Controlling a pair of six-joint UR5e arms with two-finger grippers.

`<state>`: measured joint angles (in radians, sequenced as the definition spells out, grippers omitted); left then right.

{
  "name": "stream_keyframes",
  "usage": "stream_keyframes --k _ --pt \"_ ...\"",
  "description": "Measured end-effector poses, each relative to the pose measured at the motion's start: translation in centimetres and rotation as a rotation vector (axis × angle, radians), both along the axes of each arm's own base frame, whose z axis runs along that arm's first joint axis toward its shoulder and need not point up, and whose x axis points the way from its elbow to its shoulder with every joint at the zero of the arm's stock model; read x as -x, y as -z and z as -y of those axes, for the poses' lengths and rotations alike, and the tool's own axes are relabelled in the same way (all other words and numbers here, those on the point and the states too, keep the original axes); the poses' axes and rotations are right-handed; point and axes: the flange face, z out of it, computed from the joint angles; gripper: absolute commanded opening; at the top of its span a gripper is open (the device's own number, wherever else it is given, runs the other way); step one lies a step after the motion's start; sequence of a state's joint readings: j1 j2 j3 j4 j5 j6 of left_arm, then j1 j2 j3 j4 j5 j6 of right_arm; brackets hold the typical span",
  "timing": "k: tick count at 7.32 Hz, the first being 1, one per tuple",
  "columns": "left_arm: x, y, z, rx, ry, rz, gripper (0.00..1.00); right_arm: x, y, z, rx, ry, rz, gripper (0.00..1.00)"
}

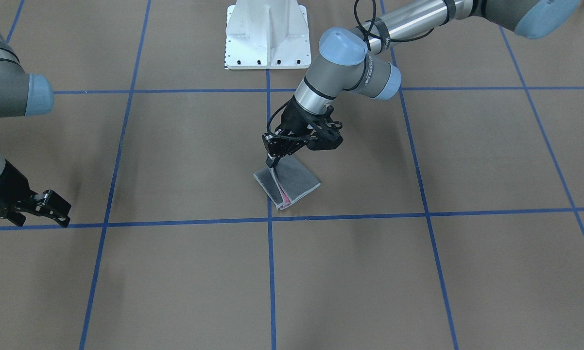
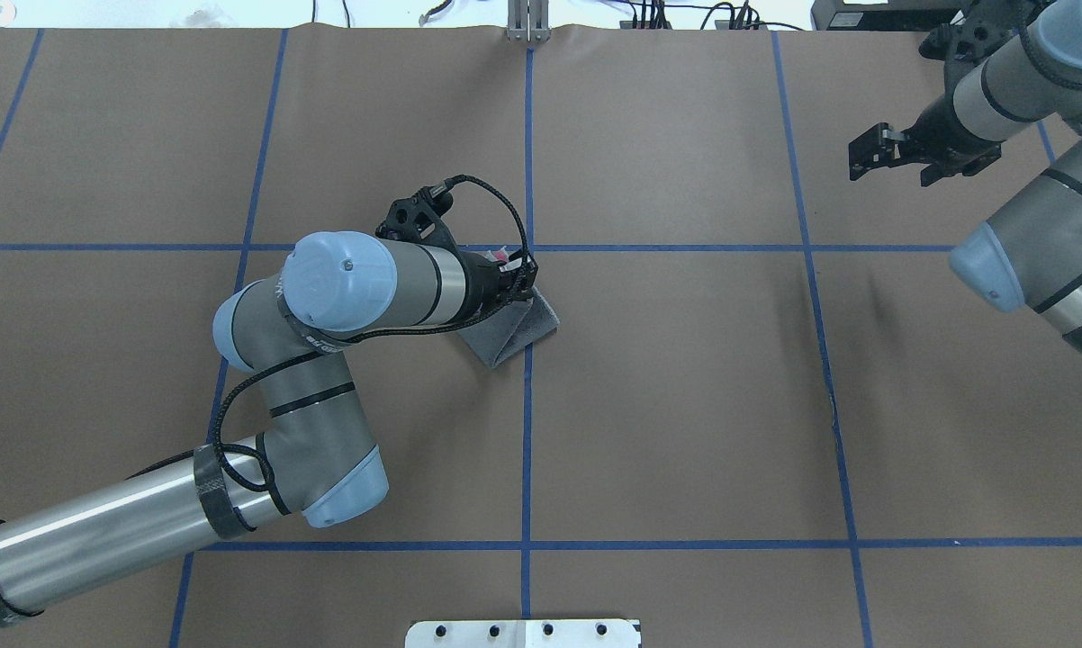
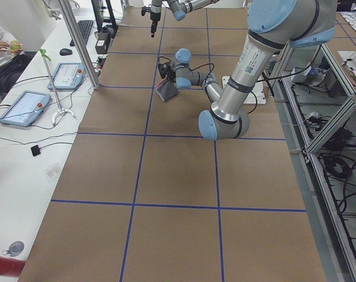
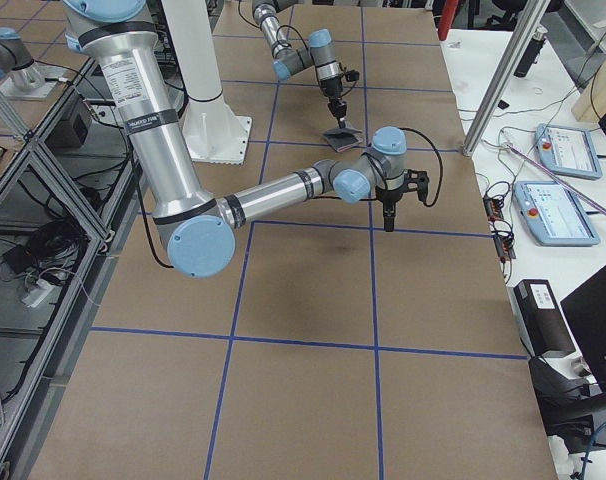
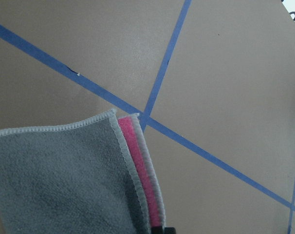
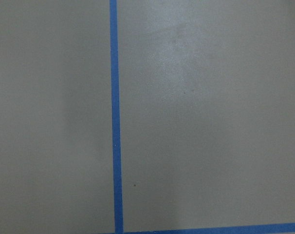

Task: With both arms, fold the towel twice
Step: 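Carry the held end over the strip toward its other end with the left gripper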

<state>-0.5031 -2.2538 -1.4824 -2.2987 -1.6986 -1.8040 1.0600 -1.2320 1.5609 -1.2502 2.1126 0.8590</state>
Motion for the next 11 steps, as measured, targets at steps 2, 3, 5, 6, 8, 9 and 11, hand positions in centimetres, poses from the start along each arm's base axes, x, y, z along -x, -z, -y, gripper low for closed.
stream_keyframes --k 2,3,5,6,8,9,11 --pt "-1.2 0.3 0.6 0.005 0.005 0.012 0.0 0.0 0.0 0.0 0.0 0.001 0.001 1.0" --pt "-1.6 0.3 0.9 0.007 0.006 0.017 0.0 0.0 0.0 0.0 0.0 0.001 0.001 1.0" --pt "-2.3 0.4 1.2 0.011 0.007 0.024 0.0 0.0 0.0 0.0 0.001 0.001 0.001 1.0" --pt "-2.6 0.6 1.4 0.012 0.007 0.026 0.05 0.0 0.0 0.0 0.001 0.001 0.001 1.0" --pt "-3.0 0.8 1.6 0.013 0.006 0.028 0.37 0.0 0.0 0.0 0.001 0.001 0.001 1.0" --pt "-3.2 1.1 1.7 0.012 0.005 0.028 0.59 0.0 0.0 0.0 0.0 0.001 0.001 1.0" --pt "-3.9 2.2 1.9 0.016 0.007 0.019 0.99 0.1 0.1 0.1 0.0 0.001 0.001 1.0"
